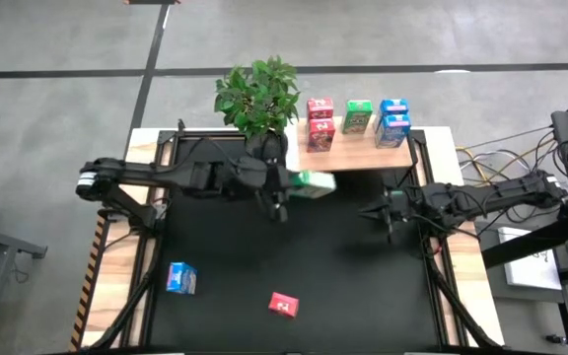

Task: Stack cereal on shelf
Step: Put the left green cereal box on the shelf

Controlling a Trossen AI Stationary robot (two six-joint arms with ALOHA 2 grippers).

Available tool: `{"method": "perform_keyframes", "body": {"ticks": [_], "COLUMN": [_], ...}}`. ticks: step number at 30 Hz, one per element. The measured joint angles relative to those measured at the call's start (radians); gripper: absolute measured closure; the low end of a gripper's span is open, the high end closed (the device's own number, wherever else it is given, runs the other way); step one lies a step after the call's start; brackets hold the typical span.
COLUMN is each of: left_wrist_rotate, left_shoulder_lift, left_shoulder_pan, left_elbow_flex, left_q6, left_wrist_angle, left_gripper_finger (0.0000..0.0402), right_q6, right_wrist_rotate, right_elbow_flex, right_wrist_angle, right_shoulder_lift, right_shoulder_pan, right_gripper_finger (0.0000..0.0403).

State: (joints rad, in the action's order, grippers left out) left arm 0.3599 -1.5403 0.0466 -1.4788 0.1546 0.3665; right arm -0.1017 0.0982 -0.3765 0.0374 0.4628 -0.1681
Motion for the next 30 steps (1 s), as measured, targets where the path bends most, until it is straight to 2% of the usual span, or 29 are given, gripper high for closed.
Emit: {"method": "perform_keyframes", "body": {"ticks": [7, 11, 14, 18, 25, 28, 30], "left_wrist_rotate": [-0.007, -0.050, -0.062, -0.065, -0.067, -0.124, -0.178], "left_shoulder_lift": [-0.048, -0.059, -0.079, -0.128, -0.307, -0.397, -0.427], "left_shoulder_pan": [-0.061, -0.082, -0.085, -0.089, -0.158, -0.201, -0.222], "left_elbow_flex": [0.000, -0.003, -0.053, -0.228, -0.683, -0.851, -0.870], "left_q6": [0.025, 0.026, 0.033, 0.105, 0.165, 0.152, 0.140], "left_wrist_angle": [-0.166, -0.210, -0.205, -0.092, 0.382, 0.513, 0.494], "left_gripper_finger": [0.0283, 0.0283, 0.0283, 0.0283, 0.0283, 0.0283, 0.0283], "right_q6": [-0.135, -0.181, -0.191, -0.208, -0.226, -0.226, -0.224], "right_wrist_rotate": [0.006, 0.006, 0.005, -0.001, -0.002, -0.002, -0.002], "right_elbow_flex": [0.017, 0.022, 0.026, 0.034, 0.031, 0.031, 0.031], "right_wrist_angle": [0.061, 0.073, 0.073, 0.072, 0.070, 0.072, 0.072], "right_shoulder_lift": [-0.079, -0.127, -0.154, -0.175, -0.188, -0.193, -0.194], "right_shoulder_pan": [-0.079, -0.100, -0.101, -0.101, -0.101, -0.101, -0.101], "right_gripper_finger": [0.0394, 0.0394, 0.0394, 0.0394, 0.0394, 0.0394, 0.0394]}}
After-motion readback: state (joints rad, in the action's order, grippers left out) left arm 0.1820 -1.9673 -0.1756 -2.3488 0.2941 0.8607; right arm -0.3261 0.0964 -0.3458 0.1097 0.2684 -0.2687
